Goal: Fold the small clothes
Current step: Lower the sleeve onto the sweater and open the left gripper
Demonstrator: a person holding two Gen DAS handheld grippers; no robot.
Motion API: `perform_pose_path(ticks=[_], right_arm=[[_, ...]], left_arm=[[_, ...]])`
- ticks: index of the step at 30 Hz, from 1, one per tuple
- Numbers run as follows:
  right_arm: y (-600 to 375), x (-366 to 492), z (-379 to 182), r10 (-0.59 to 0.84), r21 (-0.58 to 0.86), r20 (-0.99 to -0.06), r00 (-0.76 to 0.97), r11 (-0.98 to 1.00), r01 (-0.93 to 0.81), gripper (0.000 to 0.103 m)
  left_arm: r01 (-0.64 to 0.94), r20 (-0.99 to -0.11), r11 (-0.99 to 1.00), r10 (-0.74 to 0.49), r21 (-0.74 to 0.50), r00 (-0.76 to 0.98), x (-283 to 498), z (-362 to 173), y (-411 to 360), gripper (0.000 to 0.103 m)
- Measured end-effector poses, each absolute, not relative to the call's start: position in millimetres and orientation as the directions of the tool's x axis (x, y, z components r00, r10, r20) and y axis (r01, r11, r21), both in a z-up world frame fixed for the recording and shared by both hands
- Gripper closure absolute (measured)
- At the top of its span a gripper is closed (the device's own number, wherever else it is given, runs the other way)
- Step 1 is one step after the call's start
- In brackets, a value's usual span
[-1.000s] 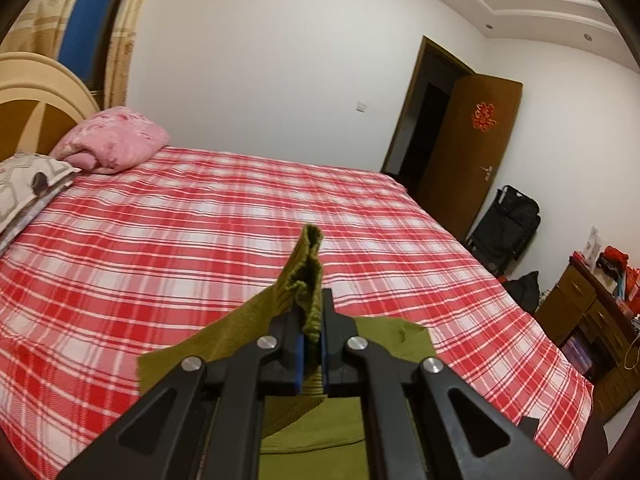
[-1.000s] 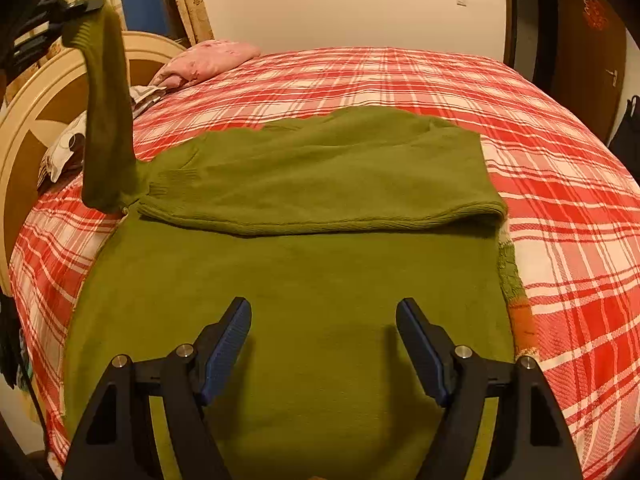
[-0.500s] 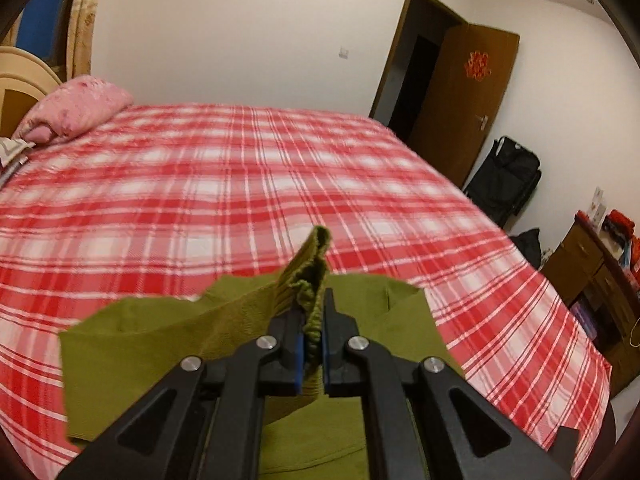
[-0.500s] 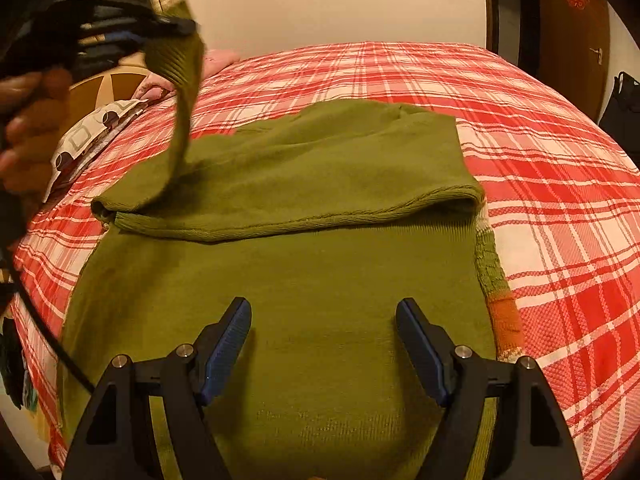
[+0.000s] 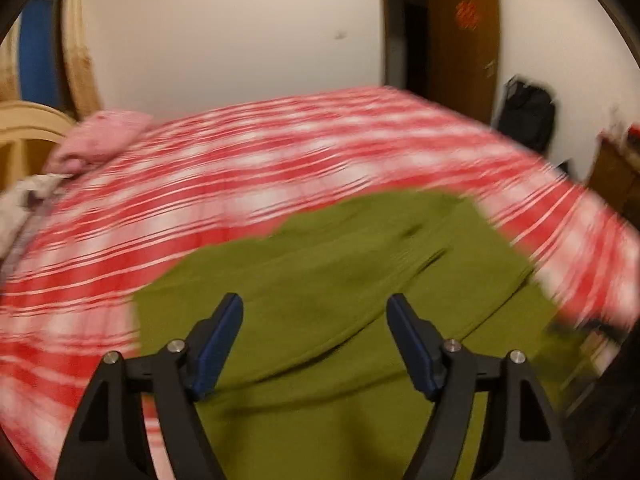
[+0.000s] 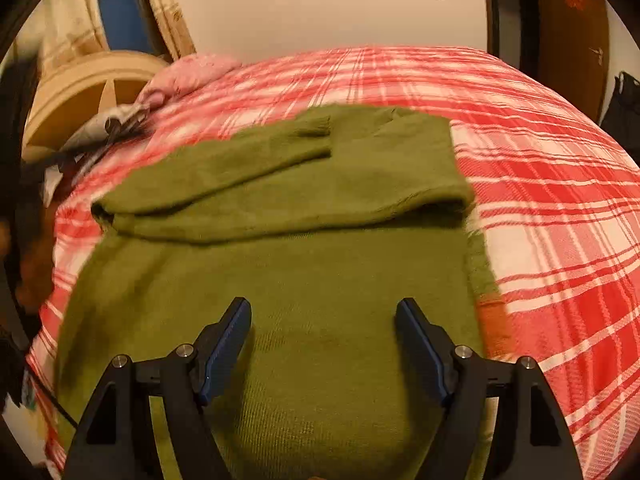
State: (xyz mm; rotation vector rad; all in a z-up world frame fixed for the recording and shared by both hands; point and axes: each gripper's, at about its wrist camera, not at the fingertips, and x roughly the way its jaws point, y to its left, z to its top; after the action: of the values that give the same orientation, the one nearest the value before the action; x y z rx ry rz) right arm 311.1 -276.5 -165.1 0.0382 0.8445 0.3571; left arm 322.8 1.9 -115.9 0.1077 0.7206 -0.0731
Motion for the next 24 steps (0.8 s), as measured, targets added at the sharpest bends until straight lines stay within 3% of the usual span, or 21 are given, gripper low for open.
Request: perform_pose_path(ticks=[2, 5, 9, 10, 16, 19, 21, 22, 24], right_arm=[[-283, 318, -152, 0.343, 0.206, -0.704, 0.622, 0.937, -0.284, 0.027], [-286, 348, -139, 0.364, 0.26, -0.706, 0.607, 0.931, -0.257, 0.027], [-267, 401, -132, 0.375, 0.265, -0.743, 0.554, 0.925, -0.27, 0.028], [-263, 412, -132, 0.377, 0.271, -0.745, 0.55, 0.925, -0.266, 0.032], [-232, 472, -160, 0.333, 0.256, -0.814, 0.476, 0.941, -0.22, 0.043], [-219, 487, -178, 0.324, 0.259, -0.83, 0.455, 0.945, -0.2, 0.055], [-206, 487, -181, 0.301, 0.218, -0.828, 0.473, 0.95, -0.223, 0.074], [-199, 486, -180, 0.29, 0.196, -0.829, 0.479, 0.952, -0.237, 0.091], [-193, 482, -176, 0.289, 0.18, -0.817, 0.499, 0.95, -0.256, 0.097]], left_arm=[[0.03, -0.673, 0.988, 0.083, 0.154, 0.735, 310, -131, 36, 0.024], [-0.05, -0.713, 0.983, 0.161, 0.174, 0.683, 303, -152, 77, 0.024], [-0.117, -0.76, 0.987, 0.157, 0.106, 0.631, 308, -176, 112, 0.024], [-0.117, -0.766, 0.989, 0.143, 0.089, 0.626, 312, -181, 110, 0.024], [-0.128, -0.763, 0.991, 0.11, 0.036, 0.637, 322, -187, 113, 0.009], [-0.143, -0.767, 0.99, 0.081, -0.015, 0.637, 319, -193, 122, 0.006], [-0.148, -0.763, 0.988, 0.073, -0.031, 0.642, 317, -194, 125, 0.005], [-0.153, -0.764, 0.988, 0.076, -0.03, 0.641, 317, -194, 125, 0.004], [-0.162, -0.771, 0.986, 0.08, -0.031, 0.632, 319, -196, 126, 0.002]])
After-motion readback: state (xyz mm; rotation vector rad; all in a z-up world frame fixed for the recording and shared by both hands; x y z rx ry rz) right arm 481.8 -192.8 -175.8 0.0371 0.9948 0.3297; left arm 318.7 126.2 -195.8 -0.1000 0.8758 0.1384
